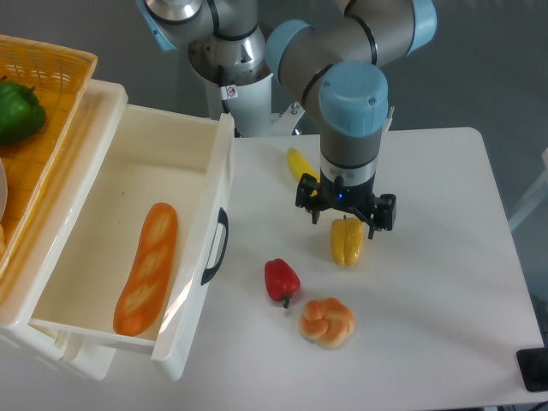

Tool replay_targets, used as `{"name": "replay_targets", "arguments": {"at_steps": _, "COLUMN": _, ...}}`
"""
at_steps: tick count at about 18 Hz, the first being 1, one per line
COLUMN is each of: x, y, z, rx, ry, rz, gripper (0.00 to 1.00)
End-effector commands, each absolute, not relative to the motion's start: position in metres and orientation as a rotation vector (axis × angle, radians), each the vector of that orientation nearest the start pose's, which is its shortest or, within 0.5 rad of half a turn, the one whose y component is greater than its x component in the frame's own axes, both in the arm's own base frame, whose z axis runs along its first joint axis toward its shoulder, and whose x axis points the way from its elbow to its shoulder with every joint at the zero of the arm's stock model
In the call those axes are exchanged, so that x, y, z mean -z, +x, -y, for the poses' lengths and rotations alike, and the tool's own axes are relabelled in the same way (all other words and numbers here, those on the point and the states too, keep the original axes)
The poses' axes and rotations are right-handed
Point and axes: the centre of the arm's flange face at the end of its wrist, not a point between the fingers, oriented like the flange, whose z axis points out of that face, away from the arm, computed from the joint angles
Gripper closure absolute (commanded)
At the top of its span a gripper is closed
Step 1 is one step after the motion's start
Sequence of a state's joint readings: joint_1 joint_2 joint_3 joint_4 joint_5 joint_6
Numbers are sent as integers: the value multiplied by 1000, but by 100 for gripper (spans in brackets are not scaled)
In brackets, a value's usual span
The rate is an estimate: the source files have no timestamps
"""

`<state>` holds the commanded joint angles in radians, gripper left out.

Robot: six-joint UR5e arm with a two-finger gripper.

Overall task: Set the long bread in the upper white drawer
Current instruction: 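Lower the gripper toward the yellow bell pepper, then move the open gripper toward the red bell pepper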

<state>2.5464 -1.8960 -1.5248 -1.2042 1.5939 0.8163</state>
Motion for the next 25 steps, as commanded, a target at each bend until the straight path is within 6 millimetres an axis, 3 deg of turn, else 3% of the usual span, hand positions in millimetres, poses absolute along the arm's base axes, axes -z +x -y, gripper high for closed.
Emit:
{"name": "replay_targets", "arguments": {"at_steps": 8, "x": -346, "y": -433, "z": -477, "rx": -43, "ry": -3046, "rz": 513, "gripper": 0}}
{"name": "replay_targets", "arguments": {"at_steps": 14, "x": -342, "y": -428, "z": -484, "rx": 6, "ry": -3027, "rz": 506, "gripper": 0}}
{"name": "replay_targets", "arguments": {"at_steps": 25, "x": -337, "y": -400, "z": -511, "rx": 101, "ry": -2985, "rz": 490, "gripper": 0}}
